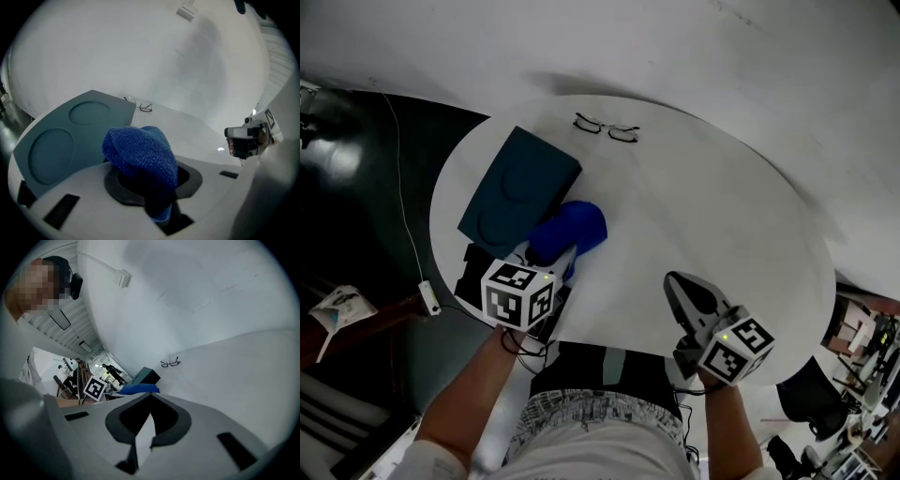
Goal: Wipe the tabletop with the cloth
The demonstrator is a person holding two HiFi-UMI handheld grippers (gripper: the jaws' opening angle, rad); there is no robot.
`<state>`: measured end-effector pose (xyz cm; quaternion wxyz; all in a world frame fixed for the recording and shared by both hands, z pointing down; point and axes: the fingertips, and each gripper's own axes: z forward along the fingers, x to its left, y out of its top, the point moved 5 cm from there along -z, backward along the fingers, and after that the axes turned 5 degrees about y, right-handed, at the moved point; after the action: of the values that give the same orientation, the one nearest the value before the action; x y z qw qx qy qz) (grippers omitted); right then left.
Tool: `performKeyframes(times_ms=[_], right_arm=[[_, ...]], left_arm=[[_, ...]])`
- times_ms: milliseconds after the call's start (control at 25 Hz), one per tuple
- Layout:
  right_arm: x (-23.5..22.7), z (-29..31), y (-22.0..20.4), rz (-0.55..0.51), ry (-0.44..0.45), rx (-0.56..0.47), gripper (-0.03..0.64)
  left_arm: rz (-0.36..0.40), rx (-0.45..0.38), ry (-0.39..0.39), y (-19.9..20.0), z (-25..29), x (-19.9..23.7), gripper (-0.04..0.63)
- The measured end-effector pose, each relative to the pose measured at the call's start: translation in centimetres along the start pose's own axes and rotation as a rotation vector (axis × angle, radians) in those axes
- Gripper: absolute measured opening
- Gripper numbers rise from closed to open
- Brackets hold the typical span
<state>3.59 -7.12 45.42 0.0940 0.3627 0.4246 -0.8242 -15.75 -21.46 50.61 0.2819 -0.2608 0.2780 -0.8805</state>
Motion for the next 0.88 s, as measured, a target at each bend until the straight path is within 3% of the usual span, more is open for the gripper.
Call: performKeyframes(times_ms=[400, 880], right_arm=[[-1.6, -2.7, -0.5, 0.020, -0.030, -0.019, 0.006], [-4.8, -8.9, -1.3, 0.066, -0.082, -0.083, 0.006]], left_arm=[[0.029, 0.040, -0.023, -0.7, 1.9, -2.1, 0.112], [0.097, 0.069, -0.088, -0.9, 5.1, -9.2, 0.112]])
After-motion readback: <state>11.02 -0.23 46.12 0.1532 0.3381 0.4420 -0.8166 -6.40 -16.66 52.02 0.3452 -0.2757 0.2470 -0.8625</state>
